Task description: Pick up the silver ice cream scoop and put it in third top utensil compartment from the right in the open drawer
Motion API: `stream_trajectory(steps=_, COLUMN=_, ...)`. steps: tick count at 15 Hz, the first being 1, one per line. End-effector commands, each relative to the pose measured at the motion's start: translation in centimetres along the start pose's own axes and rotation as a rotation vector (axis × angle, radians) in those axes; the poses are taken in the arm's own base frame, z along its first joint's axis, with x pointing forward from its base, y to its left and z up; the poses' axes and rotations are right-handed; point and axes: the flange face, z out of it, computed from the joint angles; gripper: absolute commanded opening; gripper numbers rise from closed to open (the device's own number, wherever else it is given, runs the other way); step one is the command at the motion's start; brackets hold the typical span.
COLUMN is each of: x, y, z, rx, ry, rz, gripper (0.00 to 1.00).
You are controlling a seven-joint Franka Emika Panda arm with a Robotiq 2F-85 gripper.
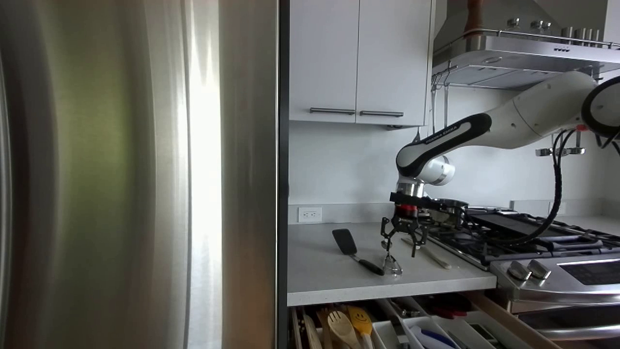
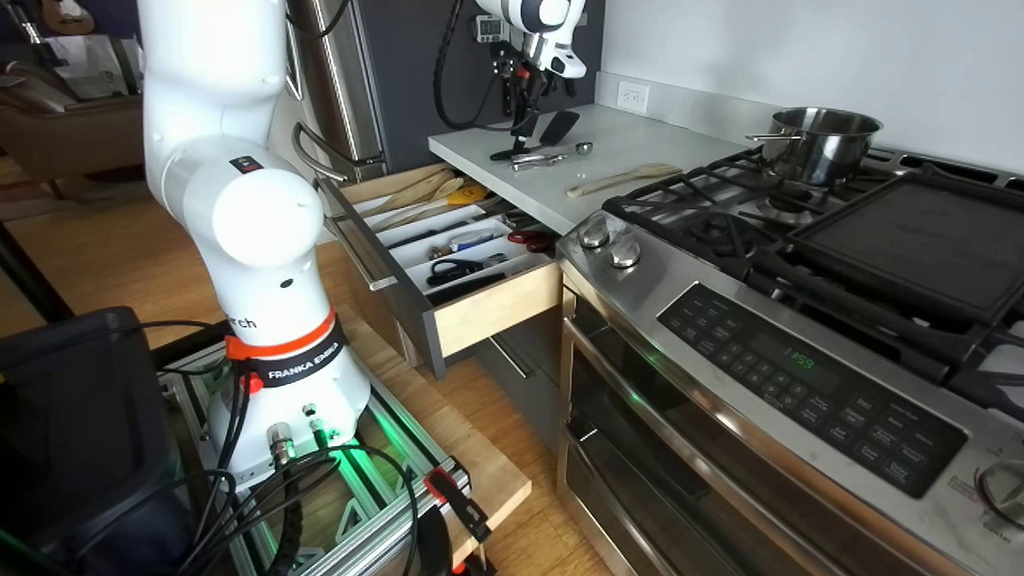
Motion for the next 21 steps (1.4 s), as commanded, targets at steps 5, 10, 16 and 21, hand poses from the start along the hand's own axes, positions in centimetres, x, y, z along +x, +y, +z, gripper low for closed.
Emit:
stream_trajectory(steps=5, x=2.3, y=-1.4, z=1.2, rx=0.008, ry=-0.005, rz=0.007, gripper=0.59)
stream_trajectory(steps=10, x=3.0, y=-2.0, z=2.0, rx=0.002, ry=-0.016, rz=0.009, gripper=0.44)
stream_trajectory(steps=16, x=3.4, y=-2.2, z=3.1, rx=-0.015, ry=-0.040, rz=0.010, gripper=0.25)
stream_trajectory(steps=21, x=3.4, y=-2.1, z=4.1, rx=-0.046, ry=-0.064, rz=0.012, gripper=0.18)
